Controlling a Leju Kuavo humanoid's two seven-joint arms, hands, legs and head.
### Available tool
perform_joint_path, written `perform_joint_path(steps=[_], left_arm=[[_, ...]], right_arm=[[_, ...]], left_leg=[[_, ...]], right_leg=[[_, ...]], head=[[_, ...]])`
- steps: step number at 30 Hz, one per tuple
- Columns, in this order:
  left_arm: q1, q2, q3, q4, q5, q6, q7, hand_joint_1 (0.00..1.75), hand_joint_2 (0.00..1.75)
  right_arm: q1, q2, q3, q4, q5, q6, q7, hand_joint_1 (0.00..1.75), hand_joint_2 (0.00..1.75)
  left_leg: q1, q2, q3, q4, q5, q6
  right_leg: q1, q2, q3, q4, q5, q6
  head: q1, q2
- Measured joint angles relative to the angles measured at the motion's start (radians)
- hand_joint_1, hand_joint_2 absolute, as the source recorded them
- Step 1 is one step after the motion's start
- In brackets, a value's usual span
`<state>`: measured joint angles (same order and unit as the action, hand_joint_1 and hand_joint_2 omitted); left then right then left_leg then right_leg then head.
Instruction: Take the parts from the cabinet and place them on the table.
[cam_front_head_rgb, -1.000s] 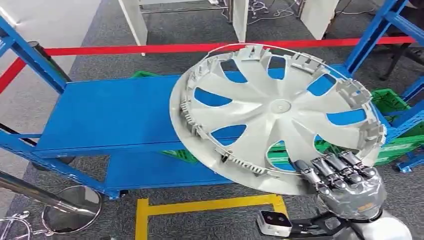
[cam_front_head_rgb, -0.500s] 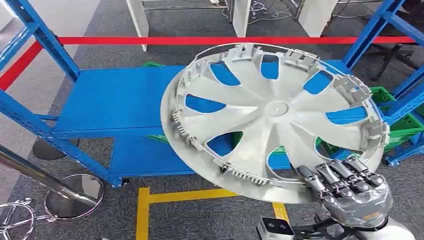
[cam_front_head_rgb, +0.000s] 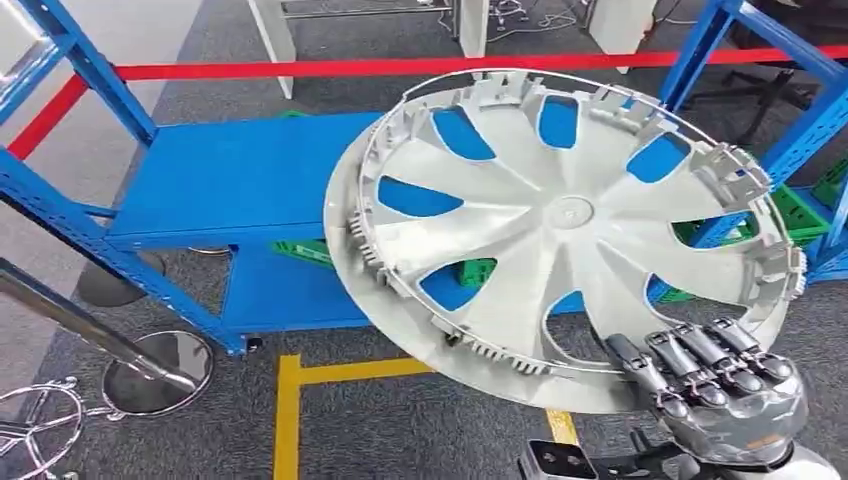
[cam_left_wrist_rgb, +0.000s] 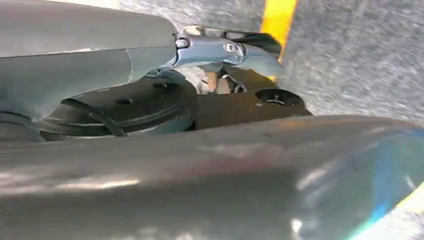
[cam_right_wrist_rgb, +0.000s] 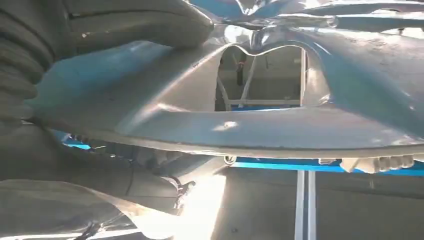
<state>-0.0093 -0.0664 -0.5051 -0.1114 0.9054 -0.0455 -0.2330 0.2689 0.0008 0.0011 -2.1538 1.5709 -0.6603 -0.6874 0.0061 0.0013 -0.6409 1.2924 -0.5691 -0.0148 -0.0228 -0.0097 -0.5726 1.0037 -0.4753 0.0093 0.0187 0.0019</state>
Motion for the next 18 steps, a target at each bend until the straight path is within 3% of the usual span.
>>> perform_joint_path(steps=[2, 3, 4, 7, 8, 9, 11, 12, 13, 14, 15, 16, 17, 18], left_arm=[[-0.004, 0.009, -0.024, 0.0, -0.061, 0.048, -0.018, 0.0, 0.0], [-0.008, 0.011, -0.045, 0.0, -0.096, 0.079, -0.025, 0.0, 0.0], [-0.011, 0.014, -0.063, 0.0, -0.113, 0.093, -0.03, 0.0, 0.0], [-0.015, 0.021, -0.102, 0.0, -0.139, 0.12, -0.028, 0.0, 0.0], [-0.015, 0.022, -0.114, 0.0, -0.152, 0.133, -0.021, 0.0, 0.0], [-0.018, 0.024, -0.13, 0.0, -0.172, 0.157, -0.006, 0.0, 0.0], [-0.024, 0.035, -0.166, 0.0, -0.217, 0.214, 0.024, 0.0, 0.0], [-0.027, 0.039, -0.184, 0.0, -0.226, 0.224, 0.038, 0.0, 0.0], [-0.029, 0.044, -0.202, 0.0, -0.226, 0.224, 0.051, 0.0, 0.0], [-0.03, 0.046, -0.213, 0.0, -0.226, 0.224, 0.06, 0.0, 0.0], [-0.03, 0.047, -0.221, 0.0, -0.226, 0.224, 0.065, 0.0, 0.0], [-0.031, 0.049, -0.225, 0.0, -0.226, 0.225, 0.066, 0.0, 0.0], [-0.032, 0.05, -0.233, 0.0, -0.224, 0.224, 0.069, 0.0, 0.0], [-0.034, 0.051, -0.239, 0.0, -0.222, 0.221, 0.069, 0.0, 0.0]], right_arm=[[0.001, 0.004, 0.0, -0.006, 0.0, 0.0, -0.001, 1.75, 1.75], [0.002, 0.006, -0.001, -0.011, 0.0, 0.0, -0.002, 1.75, 1.75], [0.001, 0.008, -0.002, -0.015, 0.0, 0.0, -0.002, 1.75, 1.75], [0.002, 0.011, -0.002, -0.023, 0.0, 0.0, -0.004, 1.75, 1.75], [0.004, 0.011, -0.002, -0.025, 0.0, 0.0, -0.004, 1.75, 1.75], [0.006, 0.011, -0.002, -0.025, 0.0, 0.0, -0.004, 1.75, 1.75], [0.007, 0.012, -0.003, -0.027, 0.0, 0.0, -0.005, 1.75, 1.75], [0.009, 0.012, -0.005, -0.029, 0.0, 0.0, -0.005, 1.75, 1.75], [0.013, 0.013, -0.008, -0.032, 0.0, 0.0, -0.005, 1.75, 1.75], [0.014, 0.013, -0.011, -0.034, 0.0, 0.0, -0.005, 1.75, 1.75], [0.015, 0.013, -0.012, -0.034, 0.0, 0.0, -0.004, 1.75, 1.75], [0.016, 0.013, -0.013, -0.036, 0.0, 0.0, -0.004, 1.75, 1.75], [0.019, 0.013, -0.018, -0.04, 0.0, 0.0, -0.003, 1.75, 1.75], [0.022, 0.013, -0.021, -0.045, 0.0, 0.0, -0.003, 1.75, 1.75]], left_leg=[[0.003, -0.001, 0.124, -0.175, 0.05, 0.005], [0.002, -0.003, 0.176, -0.259, 0.026, 0.008], [-0.002, -0.005, 0.2, -0.311, 0.014, 0.014], [-0.009, -0.005, 0.18, -0.311, 0.026, 0.031], [0.0, 0.0, 0.168, -0.321, 0.042, 0.042], [-0.003, 0.003, 0.154, -0.321, 0.053, 0.05], [-0.008, 0.005, 0.126, -0.32, 0.076, 0.061], [-0.012, 0.006, 0.111, -0.319, 0.088, 0.065], [-0.017, 0.006, 0.094, -0.316, 0.102, 0.067], [-0.02, 0.006, 0.074, -0.313, 0.115, 0.067], [-0.022, 0.007, 0.056, -0.308, 0.126, 0.066], [-0.023, 0.007, 0.04, -0.303, 0.134, 0.064], [-0.023, 0.007, 0.023, -0.297, 0.143, 0.063], [-0.023, 0.006, 0.017, -0.291, 0.151, 0.06]], right_leg=[[-0.001, 0.001, -0.025, 0.009, 0.015, 0.007], [0.001, 0.001, -0.032, 0.011, 0.022, 0.013], [0.003, 0.0, -0.037, 0.012, 0.031, 0.019], [-0.001, 0.0, -0.044, 0.001, 0.062, 0.041], [-0.005, 0.003, -0.052, 0.006, 0.052, 0.046], [-0.004, 0.005, -0.065, 0.029, 0.003, 0.046], [-0.003, 0.006, -0.097, 0.155, -0.125, 0.045], [-0.002, 0.006, -0.108, 0.227, -0.166, 0.046], [-0.001, 0.006, -0.113, 0.286, -0.176, 0.045], [0.001, 0.006, -0.102, 0.31, -0.148, 0.043], [0.004, 0.006, -0.074, 0.292, -0.103, 0.041], [0.007, 0.006, -0.034, 0.248, -0.065, 0.037], [0.01, 0.006, 0.032, 0.162, -0.042, 0.03], [0.013, 0.006, 0.098, 0.07, -0.061, 0.023]], head=[[0.0, 0.0], [0.0, 0.0], [0.002, 0.0], [0.001, 0.0], [0.002, 0.0], [0.003, 0.0], [0.011, 0.0], [0.011, 0.0], [0.011, 0.0], [0.011, 0.0], [0.011, 0.0], [0.012, 0.0], [0.011, 0.0], [0.011, 0.0]])
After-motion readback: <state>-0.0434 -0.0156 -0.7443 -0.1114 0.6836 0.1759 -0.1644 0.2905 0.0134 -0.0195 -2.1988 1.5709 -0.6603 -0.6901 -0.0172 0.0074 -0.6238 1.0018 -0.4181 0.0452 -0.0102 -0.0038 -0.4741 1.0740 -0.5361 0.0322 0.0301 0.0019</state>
